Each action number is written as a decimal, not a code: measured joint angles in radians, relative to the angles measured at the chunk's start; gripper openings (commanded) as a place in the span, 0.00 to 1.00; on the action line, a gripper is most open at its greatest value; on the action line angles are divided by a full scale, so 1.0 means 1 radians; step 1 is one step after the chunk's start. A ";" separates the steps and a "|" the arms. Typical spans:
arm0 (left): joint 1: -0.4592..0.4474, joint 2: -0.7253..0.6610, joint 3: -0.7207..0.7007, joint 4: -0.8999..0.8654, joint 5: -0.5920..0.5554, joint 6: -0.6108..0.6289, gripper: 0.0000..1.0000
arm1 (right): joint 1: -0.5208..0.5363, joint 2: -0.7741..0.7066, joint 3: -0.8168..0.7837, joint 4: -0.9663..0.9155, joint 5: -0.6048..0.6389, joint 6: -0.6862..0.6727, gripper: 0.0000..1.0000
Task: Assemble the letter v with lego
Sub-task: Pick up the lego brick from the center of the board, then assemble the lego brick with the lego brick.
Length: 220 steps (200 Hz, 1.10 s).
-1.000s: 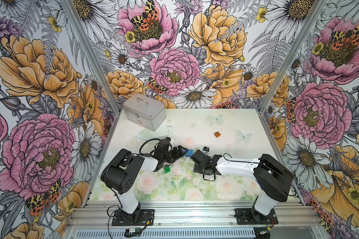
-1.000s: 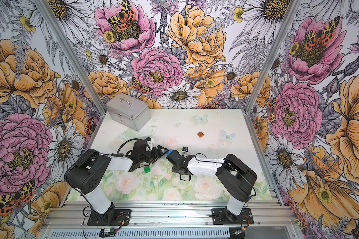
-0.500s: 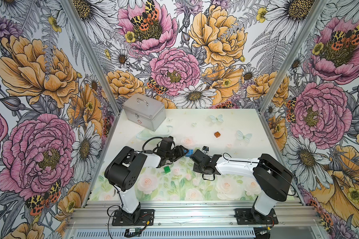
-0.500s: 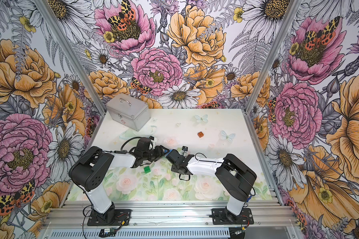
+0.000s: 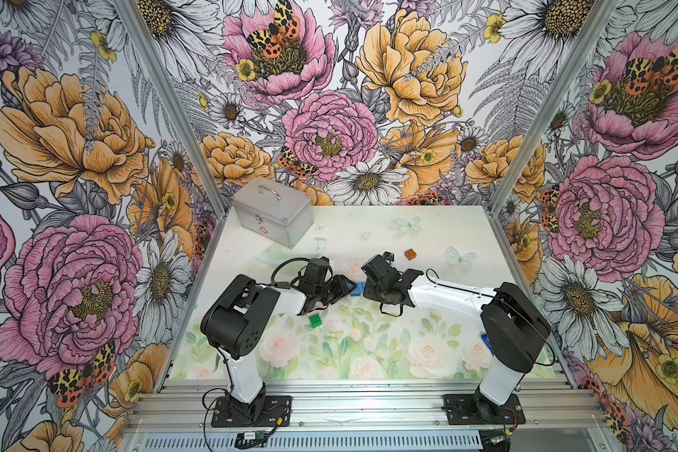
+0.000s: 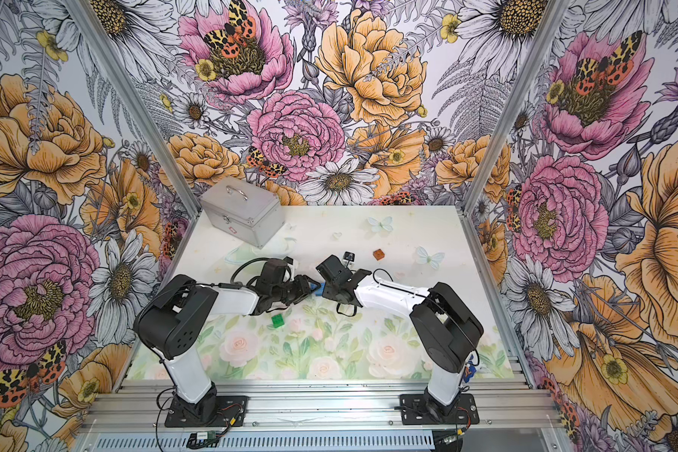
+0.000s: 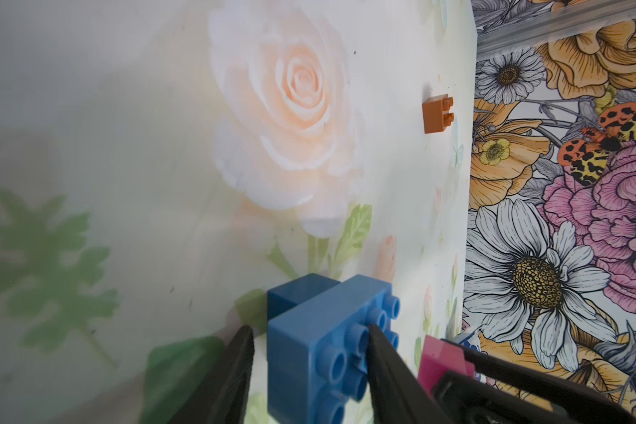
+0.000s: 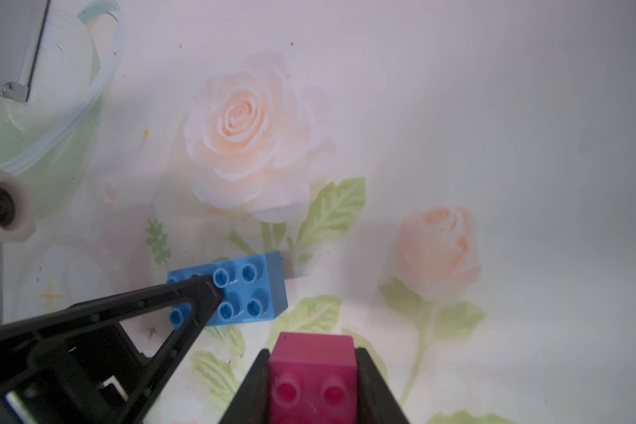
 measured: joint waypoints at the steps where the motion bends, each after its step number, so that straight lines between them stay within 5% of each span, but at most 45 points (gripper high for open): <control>1: 0.000 0.000 0.000 -0.001 0.000 0.000 0.50 | -0.001 0.002 0.003 0.000 0.000 -0.002 0.00; 98: -0.001 0.019 0.032 -0.008 0.004 0.022 0.43 | -0.037 0.114 0.154 -0.077 -0.087 -0.210 0.00; 220: -0.001 0.025 0.035 -0.001 0.006 0.027 0.43 | -0.041 0.169 0.216 -0.113 -0.082 -0.224 0.00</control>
